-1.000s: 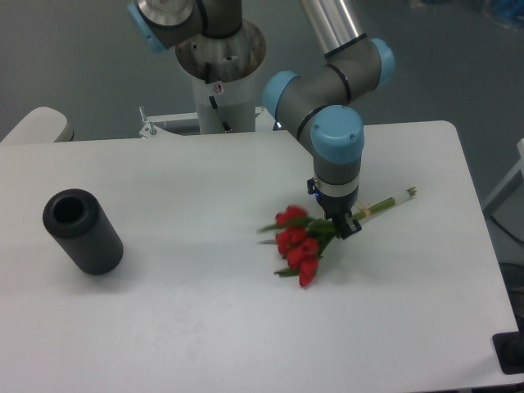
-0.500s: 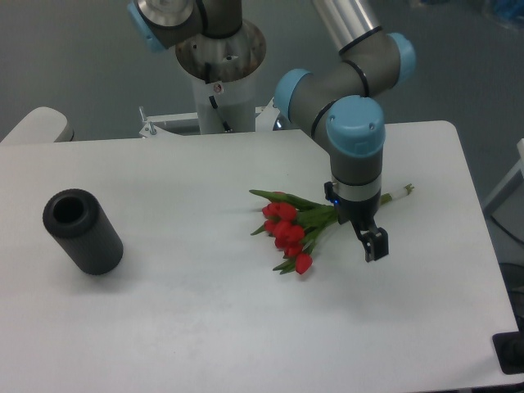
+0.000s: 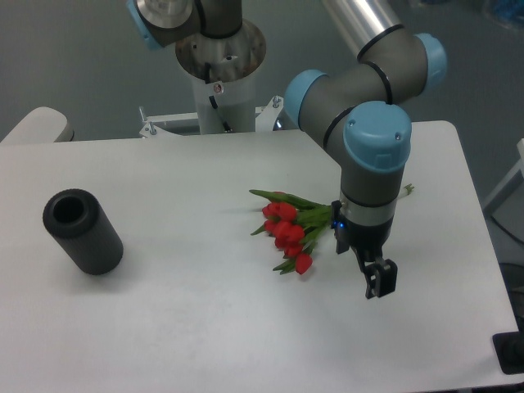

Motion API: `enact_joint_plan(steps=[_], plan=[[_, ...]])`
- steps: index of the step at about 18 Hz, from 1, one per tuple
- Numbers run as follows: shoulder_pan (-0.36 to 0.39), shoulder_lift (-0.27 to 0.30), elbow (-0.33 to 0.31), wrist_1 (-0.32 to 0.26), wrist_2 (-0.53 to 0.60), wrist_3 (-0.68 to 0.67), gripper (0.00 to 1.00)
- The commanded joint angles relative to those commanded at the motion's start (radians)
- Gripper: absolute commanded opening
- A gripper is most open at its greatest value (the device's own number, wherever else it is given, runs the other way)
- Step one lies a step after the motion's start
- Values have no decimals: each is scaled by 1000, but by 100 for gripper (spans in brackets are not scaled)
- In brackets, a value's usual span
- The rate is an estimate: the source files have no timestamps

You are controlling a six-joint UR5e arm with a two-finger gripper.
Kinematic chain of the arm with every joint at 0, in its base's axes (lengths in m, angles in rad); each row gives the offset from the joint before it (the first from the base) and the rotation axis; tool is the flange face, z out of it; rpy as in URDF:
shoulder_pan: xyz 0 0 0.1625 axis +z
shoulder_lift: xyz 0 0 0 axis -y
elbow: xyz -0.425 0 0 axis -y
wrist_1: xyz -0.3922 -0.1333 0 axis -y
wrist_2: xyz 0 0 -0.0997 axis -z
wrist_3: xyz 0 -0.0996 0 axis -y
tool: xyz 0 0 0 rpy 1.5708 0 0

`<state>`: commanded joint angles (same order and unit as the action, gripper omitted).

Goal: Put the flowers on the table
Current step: 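Lift the open gripper up away from the tulips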

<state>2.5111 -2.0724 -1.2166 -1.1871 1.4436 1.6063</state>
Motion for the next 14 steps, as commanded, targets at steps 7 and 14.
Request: enact_joint_plan(steps=[7,14], plan=[[-3,-23,32,-2,-31,-74,100],[-3,-23,32,-2,-29,-74,100]])
